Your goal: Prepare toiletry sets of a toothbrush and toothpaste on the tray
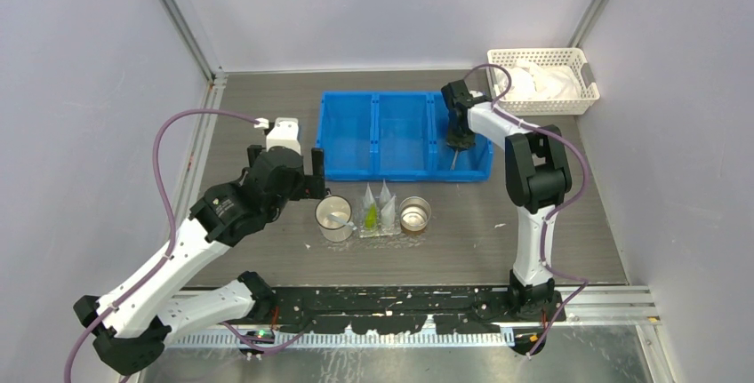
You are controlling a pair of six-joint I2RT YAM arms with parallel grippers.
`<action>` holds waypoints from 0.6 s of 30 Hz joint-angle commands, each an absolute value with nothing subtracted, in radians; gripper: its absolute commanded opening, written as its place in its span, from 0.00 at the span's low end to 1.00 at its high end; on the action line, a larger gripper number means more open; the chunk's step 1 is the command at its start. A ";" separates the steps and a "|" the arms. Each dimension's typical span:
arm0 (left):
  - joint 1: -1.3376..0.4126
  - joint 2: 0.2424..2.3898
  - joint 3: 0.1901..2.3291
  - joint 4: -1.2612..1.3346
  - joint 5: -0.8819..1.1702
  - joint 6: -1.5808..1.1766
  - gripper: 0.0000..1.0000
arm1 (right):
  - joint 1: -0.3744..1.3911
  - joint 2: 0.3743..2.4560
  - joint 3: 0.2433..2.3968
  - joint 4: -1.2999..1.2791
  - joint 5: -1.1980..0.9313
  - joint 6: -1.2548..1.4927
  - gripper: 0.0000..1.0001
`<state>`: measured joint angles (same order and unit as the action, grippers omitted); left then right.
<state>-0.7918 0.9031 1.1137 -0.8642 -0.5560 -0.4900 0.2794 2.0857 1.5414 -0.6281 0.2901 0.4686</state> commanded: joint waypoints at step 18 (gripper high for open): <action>-0.787 0.894 1.106 -0.822 -0.545 -0.515 1.00 | 0.279 1.794 1.894 -1.017 0.159 0.372 0.10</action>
<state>-0.7918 0.9031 1.1133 -0.8639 -0.5522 -0.4976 0.2794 1.8690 1.8286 -0.8860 0.2119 0.4004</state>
